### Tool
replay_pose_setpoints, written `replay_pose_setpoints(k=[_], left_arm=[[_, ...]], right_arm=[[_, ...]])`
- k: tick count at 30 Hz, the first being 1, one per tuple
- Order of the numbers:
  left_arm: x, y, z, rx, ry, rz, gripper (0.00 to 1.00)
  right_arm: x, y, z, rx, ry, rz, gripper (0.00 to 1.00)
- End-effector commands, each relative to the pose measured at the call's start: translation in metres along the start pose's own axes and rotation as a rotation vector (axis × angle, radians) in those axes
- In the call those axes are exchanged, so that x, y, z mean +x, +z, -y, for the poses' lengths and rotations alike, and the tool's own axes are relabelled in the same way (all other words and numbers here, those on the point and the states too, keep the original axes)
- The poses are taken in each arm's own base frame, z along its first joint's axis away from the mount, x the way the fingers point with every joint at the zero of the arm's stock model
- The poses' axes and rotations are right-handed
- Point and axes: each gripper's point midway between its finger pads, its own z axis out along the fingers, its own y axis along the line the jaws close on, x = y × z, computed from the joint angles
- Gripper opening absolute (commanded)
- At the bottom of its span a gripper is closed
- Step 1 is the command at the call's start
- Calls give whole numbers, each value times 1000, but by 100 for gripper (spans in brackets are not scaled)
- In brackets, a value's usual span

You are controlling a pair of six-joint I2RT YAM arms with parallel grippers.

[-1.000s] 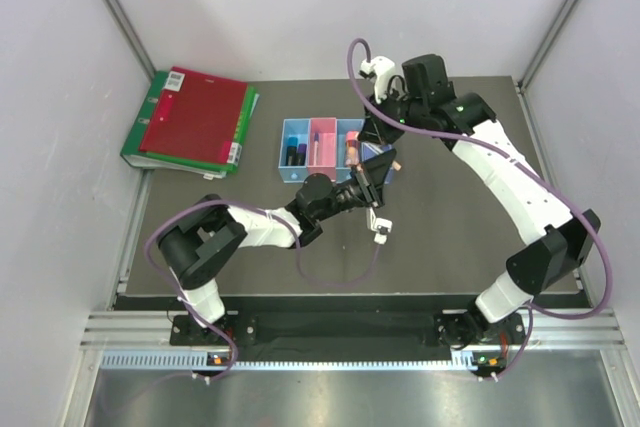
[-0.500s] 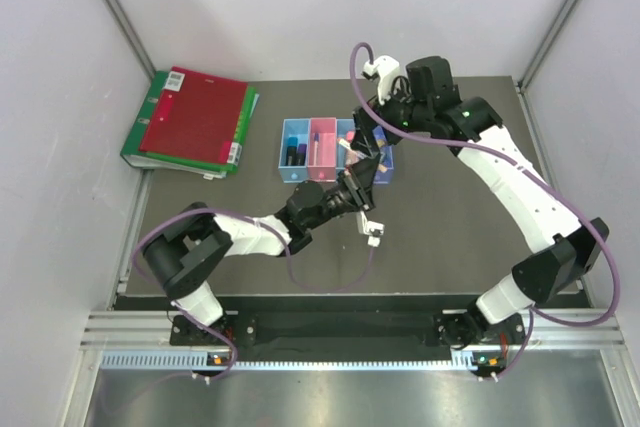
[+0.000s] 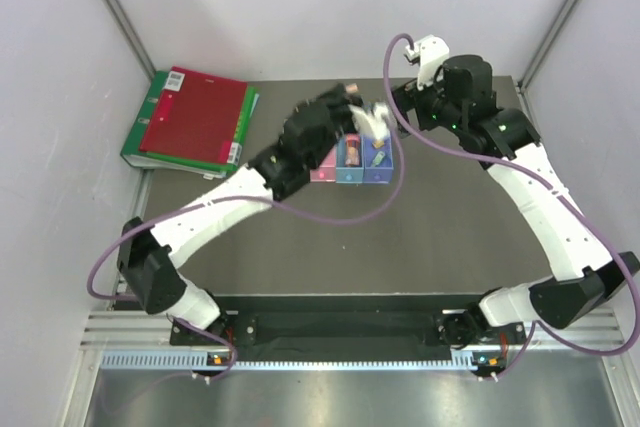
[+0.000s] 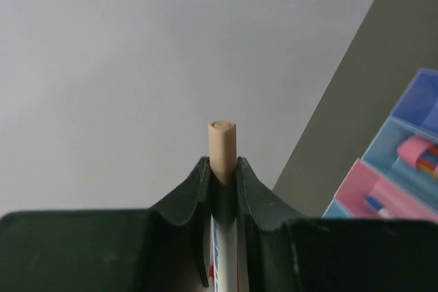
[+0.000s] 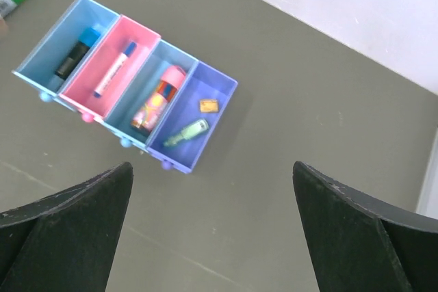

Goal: Sort the stationery into containers
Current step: Pick up the pen from the center of the board.

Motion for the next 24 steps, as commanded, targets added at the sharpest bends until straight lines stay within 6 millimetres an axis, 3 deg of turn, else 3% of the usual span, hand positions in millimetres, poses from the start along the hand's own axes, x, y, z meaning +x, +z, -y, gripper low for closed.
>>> replay_pose_setpoints(k=[1,2,4,5,7,8,10,11,16,17,24], left_arm=[[45,3,14,128,-484,-264,0],[55,6,14,135,-526,-293,0],[58,14,24,191,-639,-307,0],[73,20,29,201,-675,-339,0],[72,25,36,264,-792,-328,0],[87,31,44,296,-841,-353,0],[77,37,50,391,-1012,-295,0],[91,42,55,406,-1066,-315,0],[91,59,71,493,-1255,-272,0],[105,64,75,496,-1317,-293,0],[128,92,85,541,-1557,-286,0]], right_arm=[[3,-9,24,112,-14,10,100],[3,-13,27,122,-15,16,99],[10,-15,33,159,-22,-1,100],[10,-20,38,179,-22,7,100],[19,-23,51,249,-28,-13,100],[18,-28,58,281,-22,0,100],[25,-35,70,336,-5,-3,100],[28,-38,78,358,10,-6,100],[44,-40,80,363,22,-37,100],[47,-40,80,363,23,-44,100],[56,-40,82,363,31,-63,100]])
